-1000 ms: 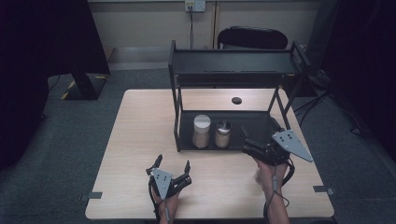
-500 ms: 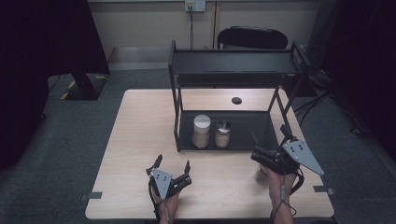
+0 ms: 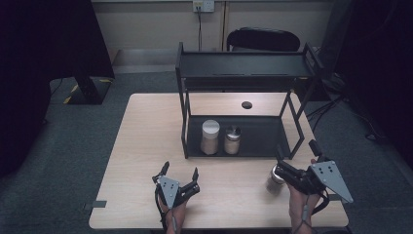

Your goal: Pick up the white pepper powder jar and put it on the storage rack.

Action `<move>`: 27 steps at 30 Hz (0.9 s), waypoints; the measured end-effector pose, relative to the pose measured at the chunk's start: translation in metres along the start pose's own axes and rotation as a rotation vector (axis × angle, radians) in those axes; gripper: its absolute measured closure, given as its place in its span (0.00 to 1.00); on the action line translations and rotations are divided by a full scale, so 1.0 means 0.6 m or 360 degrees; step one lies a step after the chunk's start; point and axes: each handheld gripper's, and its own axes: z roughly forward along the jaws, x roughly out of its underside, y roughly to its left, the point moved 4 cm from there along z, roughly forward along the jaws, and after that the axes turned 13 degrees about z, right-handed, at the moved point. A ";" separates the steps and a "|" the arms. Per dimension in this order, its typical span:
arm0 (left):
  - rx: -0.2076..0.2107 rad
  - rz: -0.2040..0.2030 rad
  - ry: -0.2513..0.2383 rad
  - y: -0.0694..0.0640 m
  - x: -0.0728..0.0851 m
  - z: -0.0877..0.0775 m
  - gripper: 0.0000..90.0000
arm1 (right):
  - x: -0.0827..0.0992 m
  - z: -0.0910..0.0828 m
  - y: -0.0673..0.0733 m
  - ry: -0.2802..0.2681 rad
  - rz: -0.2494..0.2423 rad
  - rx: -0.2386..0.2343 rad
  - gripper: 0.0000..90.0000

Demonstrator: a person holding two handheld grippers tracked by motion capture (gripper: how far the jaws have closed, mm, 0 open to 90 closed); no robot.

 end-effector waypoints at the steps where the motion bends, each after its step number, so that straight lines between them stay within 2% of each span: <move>1: 0.0000 -0.0001 -0.0001 0.000 0.000 0.000 0.02 | 0.002 -0.002 -0.002 -0.0001 -0.0003 0.0005 0.01; 6: 0.0000 -0.0001 -0.0001 0.000 0.000 0.000 0.02 | 0.014 -0.011 -0.013 -0.0011 0.0006 0.0033 0.01; 9: -0.0001 -0.0001 -0.0002 0.000 0.000 0.000 0.02 | 0.025 -0.018 -0.017 -0.0036 -0.0016 0.0073 0.01; 13: 0.0000 0.0000 0.0000 0.000 0.000 0.000 0.02 | 0.033 -0.026 -0.028 -0.0041 0.0002 0.0106 0.01; 27: 0.0000 -0.0001 -0.0002 0.000 0.000 0.000 0.02 | 0.071 -0.038 -0.052 -0.0006 -0.0022 0.0191 0.01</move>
